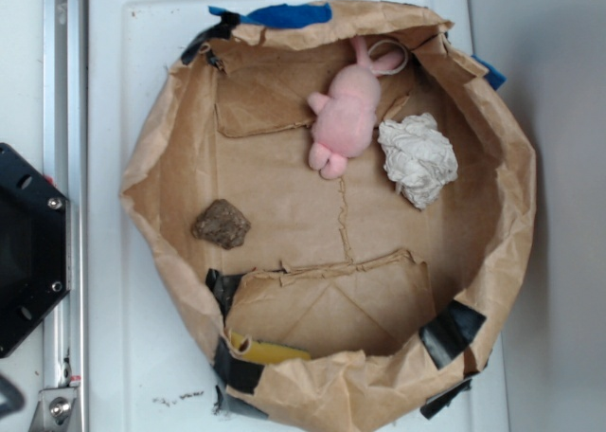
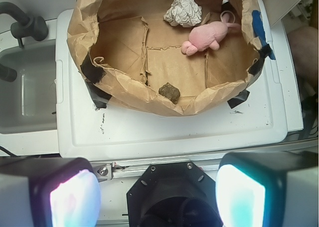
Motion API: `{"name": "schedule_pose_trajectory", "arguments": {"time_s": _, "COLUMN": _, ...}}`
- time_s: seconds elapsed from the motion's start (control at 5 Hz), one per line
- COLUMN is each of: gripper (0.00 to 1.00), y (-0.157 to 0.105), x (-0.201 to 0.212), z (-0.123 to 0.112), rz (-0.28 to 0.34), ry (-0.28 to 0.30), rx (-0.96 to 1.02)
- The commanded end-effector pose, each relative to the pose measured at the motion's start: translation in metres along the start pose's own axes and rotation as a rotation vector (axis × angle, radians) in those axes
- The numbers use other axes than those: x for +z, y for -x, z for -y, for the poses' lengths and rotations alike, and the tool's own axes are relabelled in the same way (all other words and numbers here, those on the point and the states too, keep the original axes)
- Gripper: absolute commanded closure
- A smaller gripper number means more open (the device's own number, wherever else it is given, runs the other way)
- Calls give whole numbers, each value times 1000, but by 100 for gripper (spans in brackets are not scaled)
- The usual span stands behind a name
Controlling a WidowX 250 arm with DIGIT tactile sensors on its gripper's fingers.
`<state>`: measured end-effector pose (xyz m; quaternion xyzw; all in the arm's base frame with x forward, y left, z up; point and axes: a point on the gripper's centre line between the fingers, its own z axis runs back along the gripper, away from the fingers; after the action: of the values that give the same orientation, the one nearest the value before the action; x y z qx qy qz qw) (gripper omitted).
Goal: Grab the rock.
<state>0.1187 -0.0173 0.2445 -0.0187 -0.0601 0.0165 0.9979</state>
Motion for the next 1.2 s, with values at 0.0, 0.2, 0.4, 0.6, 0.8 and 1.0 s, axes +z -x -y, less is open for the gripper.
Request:
{"name": "schedule_pose_trajectory", "arguments": {"time_s": 0.0, "gripper": 0, "y": 0, "x": 0, "z": 0, "rz": 0, "ry": 0, "rx": 0}}
{"name": "schedule_pose_trajectory", "arguments": {"time_s": 0.2, "gripper": 0, "y": -48, "x": -10, "z": -14, "rz": -14, "ry": -7, "rx": 70}}
{"name": "schedule_pose_trajectory", "arguments": {"time_s": 0.4, "gripper": 0, "y": -74, "x": -17, "z": -24, "rz": -25, "ry": -5, "rx": 100}}
{"name": "schedule_pose_trajectory", "arguments": {"time_s": 0.6, "gripper": 0, "y": -108, "x": -39, "z": -41, "rz": -67, "ry": -7, "rx": 150}}
{"name": "schedule_pose_trajectory", "arguments": {"time_s": 0.8, "gripper": 0, "y": -108, "x": -39, "z": -41, "rz": -67, "ry": -7, "rx": 150}}
{"name": "schedule_pose_trajectory", "arguments": {"time_s": 1.0, "gripper": 0, "y": -108, "x": -39, "z": -41, "rz": -67, "ry": -7, "rx": 150}}
